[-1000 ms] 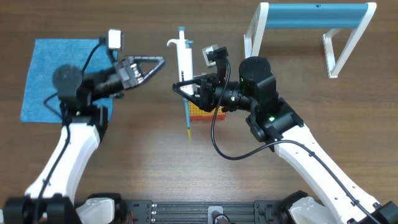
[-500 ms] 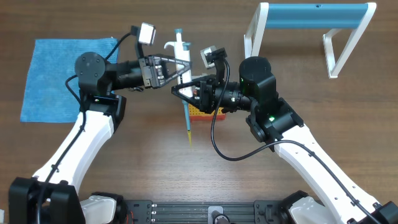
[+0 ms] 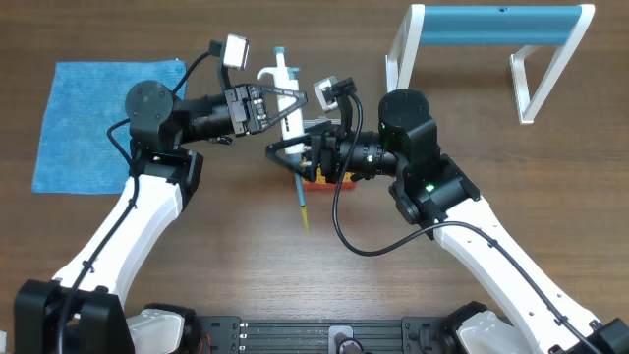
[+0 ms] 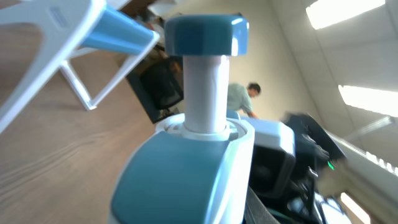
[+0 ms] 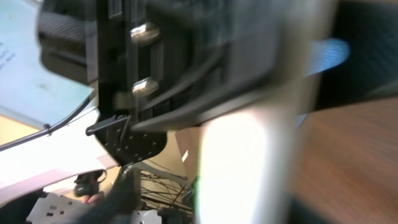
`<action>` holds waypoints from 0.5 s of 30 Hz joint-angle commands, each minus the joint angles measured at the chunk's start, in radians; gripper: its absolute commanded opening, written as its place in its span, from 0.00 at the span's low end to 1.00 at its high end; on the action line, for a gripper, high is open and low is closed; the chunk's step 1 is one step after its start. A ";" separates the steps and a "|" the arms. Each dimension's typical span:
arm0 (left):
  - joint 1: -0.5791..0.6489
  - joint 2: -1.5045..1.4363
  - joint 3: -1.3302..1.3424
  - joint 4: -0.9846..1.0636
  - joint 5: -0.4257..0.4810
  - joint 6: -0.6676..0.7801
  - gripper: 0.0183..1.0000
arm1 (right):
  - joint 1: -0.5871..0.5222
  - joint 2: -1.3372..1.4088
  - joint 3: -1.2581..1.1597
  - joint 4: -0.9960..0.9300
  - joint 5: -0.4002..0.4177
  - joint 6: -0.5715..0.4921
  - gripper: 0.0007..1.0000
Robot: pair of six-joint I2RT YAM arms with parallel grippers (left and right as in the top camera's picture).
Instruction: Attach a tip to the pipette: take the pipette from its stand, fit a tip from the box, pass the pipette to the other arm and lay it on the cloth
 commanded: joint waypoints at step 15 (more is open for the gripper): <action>0.309 0.004 0.101 -1.029 -0.419 0.607 0.01 | -0.439 -0.008 0.013 -0.303 0.058 -0.201 0.86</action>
